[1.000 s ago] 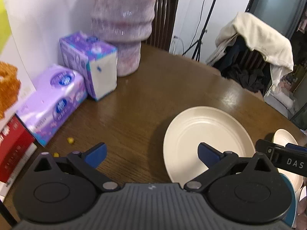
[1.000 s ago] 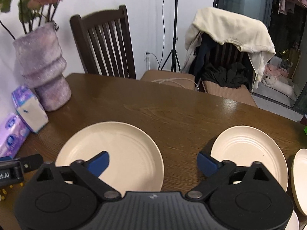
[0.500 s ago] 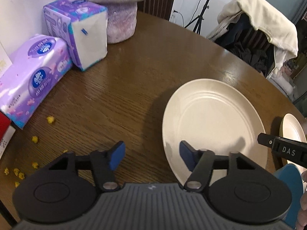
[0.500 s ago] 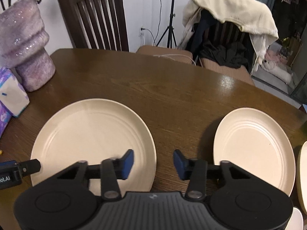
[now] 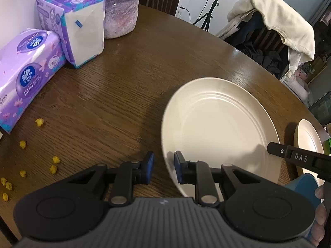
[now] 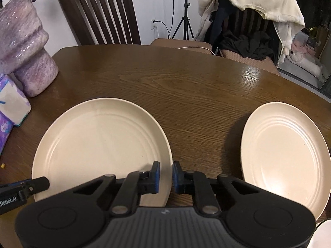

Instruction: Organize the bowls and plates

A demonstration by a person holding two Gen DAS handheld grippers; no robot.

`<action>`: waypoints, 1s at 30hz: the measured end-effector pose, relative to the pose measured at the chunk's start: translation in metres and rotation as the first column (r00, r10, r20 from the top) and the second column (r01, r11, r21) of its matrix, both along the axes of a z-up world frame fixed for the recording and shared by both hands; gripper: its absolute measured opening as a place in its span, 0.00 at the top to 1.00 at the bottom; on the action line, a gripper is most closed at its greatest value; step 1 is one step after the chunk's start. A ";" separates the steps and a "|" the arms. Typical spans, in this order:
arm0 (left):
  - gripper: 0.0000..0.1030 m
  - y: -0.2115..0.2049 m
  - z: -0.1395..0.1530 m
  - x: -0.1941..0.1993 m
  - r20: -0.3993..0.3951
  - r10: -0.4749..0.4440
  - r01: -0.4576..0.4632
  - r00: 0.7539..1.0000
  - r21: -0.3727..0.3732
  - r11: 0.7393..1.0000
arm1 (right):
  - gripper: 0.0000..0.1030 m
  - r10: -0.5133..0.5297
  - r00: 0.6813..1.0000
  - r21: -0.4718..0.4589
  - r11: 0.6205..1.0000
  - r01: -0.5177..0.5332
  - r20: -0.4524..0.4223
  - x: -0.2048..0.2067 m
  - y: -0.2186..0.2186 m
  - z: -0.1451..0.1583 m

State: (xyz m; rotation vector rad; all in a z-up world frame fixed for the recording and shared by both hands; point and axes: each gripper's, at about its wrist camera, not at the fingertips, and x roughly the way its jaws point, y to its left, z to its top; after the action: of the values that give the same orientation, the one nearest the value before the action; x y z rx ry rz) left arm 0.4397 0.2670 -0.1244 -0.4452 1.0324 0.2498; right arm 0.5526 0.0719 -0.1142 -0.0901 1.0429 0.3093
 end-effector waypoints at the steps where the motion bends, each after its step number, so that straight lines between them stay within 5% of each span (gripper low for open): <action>1: 0.80 -0.001 0.000 0.000 0.001 -0.003 0.003 1.000 0.004 1.000 | 0.90 -0.007 1.000 0.009 1.000 0.007 0.002 0.000 -0.001 0.000; 30: 0.80 -0.001 0.009 -0.007 0.053 -0.004 0.002 0.999 0.045 0.999 | 0.95 0.013 0.995 0.073 0.997 -0.020 0.096 -0.016 -0.005 0.013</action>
State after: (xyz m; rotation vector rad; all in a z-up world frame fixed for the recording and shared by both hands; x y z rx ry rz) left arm 0.4331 0.2660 -0.1152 -0.4072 0.9741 0.2568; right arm 0.5371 0.0673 -0.1012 -0.0462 0.9358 0.3548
